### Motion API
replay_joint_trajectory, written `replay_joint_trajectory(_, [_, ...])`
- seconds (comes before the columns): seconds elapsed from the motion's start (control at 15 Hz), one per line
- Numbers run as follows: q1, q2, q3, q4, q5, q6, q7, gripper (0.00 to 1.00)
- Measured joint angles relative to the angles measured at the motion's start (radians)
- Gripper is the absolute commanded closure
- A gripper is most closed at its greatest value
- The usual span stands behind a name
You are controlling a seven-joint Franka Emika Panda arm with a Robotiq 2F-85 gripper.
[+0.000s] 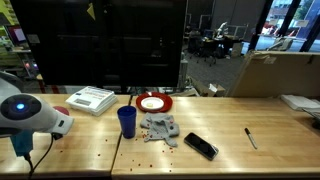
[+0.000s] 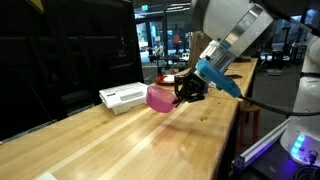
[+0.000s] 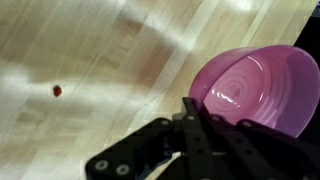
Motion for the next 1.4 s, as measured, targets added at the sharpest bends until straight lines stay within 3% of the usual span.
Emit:
replay_joint_trajectory(0.27, [-0.005, 0.040, -0.004, 0.003, -0.044, -0.022, 0.000, 0.99])
replay_joint_trajectory(0.33, [-0.005, 0.049, -0.005, 0.004, -0.054, -0.024, 0.000, 0.71])
replay_joint_trajectory(0.47, [-0.005, 0.064, -0.005, 0.008, -0.070, -0.028, 0.000, 0.66])
replay_joint_trajectory(1.0, [-0.006, 0.087, -0.008, 0.021, -0.089, -0.034, 0.000, 0.12])
replay_joint_trajectory(1.13, [-0.007, 0.087, -0.008, 0.023, -0.089, -0.034, 0.000, 0.01])
replay_joint_trajectory(1.4, [-0.026, 0.087, -0.001, 0.024, -0.052, -0.011, 0.000, 0.00])
